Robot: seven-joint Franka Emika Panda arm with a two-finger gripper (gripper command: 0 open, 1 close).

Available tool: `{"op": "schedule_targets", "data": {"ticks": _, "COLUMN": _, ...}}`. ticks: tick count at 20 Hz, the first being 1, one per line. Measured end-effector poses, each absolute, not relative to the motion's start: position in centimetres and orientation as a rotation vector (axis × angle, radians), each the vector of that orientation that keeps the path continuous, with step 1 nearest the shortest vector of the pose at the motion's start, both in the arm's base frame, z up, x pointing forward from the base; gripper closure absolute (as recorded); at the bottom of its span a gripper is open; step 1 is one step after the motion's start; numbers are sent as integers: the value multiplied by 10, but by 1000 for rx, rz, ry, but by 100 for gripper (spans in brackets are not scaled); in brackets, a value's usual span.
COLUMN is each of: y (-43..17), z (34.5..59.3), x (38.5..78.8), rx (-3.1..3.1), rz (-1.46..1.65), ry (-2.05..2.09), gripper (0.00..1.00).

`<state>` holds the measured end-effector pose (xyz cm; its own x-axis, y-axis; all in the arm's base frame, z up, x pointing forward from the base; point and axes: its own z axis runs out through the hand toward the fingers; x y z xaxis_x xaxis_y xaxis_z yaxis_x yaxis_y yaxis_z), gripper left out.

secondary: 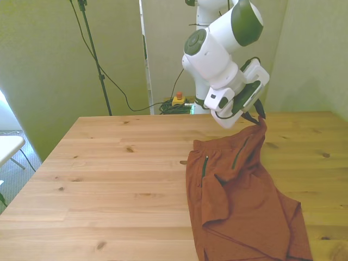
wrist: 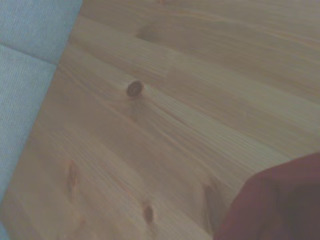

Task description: Unfold the shorts

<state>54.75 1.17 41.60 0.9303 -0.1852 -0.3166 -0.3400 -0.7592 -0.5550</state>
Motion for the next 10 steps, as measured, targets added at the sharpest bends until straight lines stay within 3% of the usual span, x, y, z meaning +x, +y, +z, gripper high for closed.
{"op": "schedule_targets", "data": {"ticks": 6, "y": 51, "z": 439, "x": 559, "rx": -2481, "rz": 276, "ry": 339, "gripper": 0}}
{"op": "schedule_targets", "data": {"ticks": 10, "y": 24, "z": 459, "x": 578, "rx": -2583, "rz": 105, "ry": 544, "gripper": 0}}
